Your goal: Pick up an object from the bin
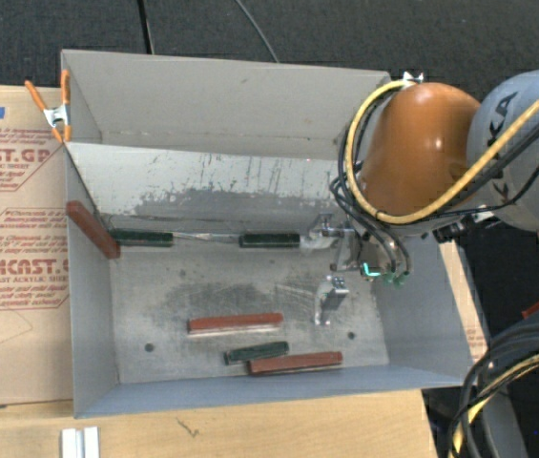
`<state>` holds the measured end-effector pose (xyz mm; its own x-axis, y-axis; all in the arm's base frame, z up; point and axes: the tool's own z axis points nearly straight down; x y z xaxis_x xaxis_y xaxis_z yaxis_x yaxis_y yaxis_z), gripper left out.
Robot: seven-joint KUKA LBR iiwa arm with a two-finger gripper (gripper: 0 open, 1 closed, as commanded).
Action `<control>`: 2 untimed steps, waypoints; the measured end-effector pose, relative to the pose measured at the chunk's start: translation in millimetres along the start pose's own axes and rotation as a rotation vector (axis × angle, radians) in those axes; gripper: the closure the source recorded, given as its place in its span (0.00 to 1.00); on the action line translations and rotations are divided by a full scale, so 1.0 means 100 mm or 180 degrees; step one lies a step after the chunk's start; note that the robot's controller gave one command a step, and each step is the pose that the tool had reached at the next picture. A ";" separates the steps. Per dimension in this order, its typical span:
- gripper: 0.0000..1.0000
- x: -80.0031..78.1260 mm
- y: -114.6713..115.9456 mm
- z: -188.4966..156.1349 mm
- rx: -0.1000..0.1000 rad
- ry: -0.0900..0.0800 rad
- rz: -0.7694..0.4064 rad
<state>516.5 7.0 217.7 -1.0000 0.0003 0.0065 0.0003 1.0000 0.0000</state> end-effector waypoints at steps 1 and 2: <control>0.00 -0.02 0.00 -0.04 0.0000 -0.0025 0.0000; 0.00 0.03 0.43 0.72 -0.0002 -0.0038 -0.0085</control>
Offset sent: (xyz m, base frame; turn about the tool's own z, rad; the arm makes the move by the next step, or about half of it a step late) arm -0.0109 0.0837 -0.1477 -0.0539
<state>512.8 49.6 146.1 -0.9996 -0.0264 -0.0055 -0.0264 0.9997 0.0008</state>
